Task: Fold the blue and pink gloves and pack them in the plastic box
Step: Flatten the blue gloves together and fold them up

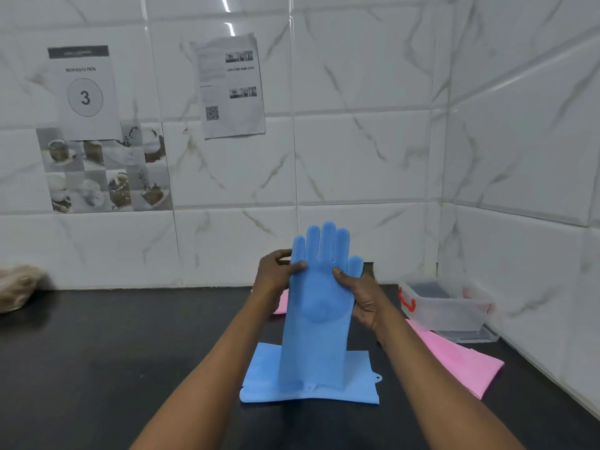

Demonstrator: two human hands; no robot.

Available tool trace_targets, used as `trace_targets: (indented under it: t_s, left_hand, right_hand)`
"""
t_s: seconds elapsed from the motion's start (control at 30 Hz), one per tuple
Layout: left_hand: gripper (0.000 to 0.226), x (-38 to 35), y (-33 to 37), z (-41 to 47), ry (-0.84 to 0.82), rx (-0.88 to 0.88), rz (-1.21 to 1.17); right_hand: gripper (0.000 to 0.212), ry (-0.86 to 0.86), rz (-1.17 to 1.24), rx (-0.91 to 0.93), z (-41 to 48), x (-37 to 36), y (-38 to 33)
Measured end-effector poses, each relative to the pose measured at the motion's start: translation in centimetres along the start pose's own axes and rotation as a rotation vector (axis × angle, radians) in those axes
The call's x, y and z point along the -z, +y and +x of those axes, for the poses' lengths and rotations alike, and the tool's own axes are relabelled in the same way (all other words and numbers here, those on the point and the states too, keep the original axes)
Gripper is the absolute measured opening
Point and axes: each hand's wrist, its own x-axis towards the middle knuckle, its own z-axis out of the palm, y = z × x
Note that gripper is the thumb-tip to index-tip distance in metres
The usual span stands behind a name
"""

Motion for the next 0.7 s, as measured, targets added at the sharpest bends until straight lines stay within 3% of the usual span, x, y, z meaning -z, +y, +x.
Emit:
trace_targets:
  t_s: [0.07, 0.1, 0.23, 0.3, 0.37, 0.43, 0.5, 0.57, 0.6, 0.67, 0.7]
  left_hand:
    - [0.026, -0.3, -0.7, -1.0, 0.314, 0.043, 0.111]
    - [0.031, -0.5, -1.2, -1.8, 0.347, 0.109, 0.077]
    - [0.066, -1.7, -3.4, -4.9, 0.023, 0.398, -0.560]
    - [0.071, -2.6, -4.1, -5.6, -0.041, 0.381, -0.985]
    - [0.053, -3.0, -4.6, -5.7, 0.008, 0.305, -1.287]
    - [0.026, -2.3, -5.1, -5.6, 0.011, 0.307, -1.276]
    - [0.015, -1.2, -5.4, -5.3, 0.009, 0.327, -1.220]
    - [0.012, -0.8, -4.9, -5.6, -0.031, 0.324, -1.180]
    - [0.012, -0.7, -4.8, -5.5, -0.078, 0.337, -1.222]
    - [0.018, -1.0, -4.6, -5.2, -0.093, 0.351, -1.204]
    - [0.023, -1.1, -4.1, -5.3, -0.044, 0.394, -1.164]
  right_hand:
    - [0.031, 0.066, -0.138, 0.066, -0.1, -0.7, -0.6]
    - [0.024, 0.096, -0.281, 0.122, -0.1, -1.3, -1.0]
    - [0.008, 0.077, -1.025, 0.330, -1.0, -4.9, -1.6]
    - [0.027, -0.105, -1.250, 0.252, -2.1, -7.2, -0.2]
    - [0.051, -0.249, -1.404, 0.122, -2.9, -8.2, 1.3]
    - [0.053, -0.170, -1.195, 0.084, -3.7, -7.2, 1.5]
    - [0.052, 0.137, -0.991, 0.141, -3.5, -4.3, 0.9]
    - [0.054, 0.413, -0.875, 0.033, -3.1, -0.4, 1.1]
    - [0.063, 0.448, -0.714, -0.109, -3.4, 1.0, 1.9]
    - [0.082, 0.325, -0.274, -0.363, -4.1, 2.9, 4.5]
    - [0.076, 0.273, -0.089, -0.403, -4.5, 3.3, 5.5]
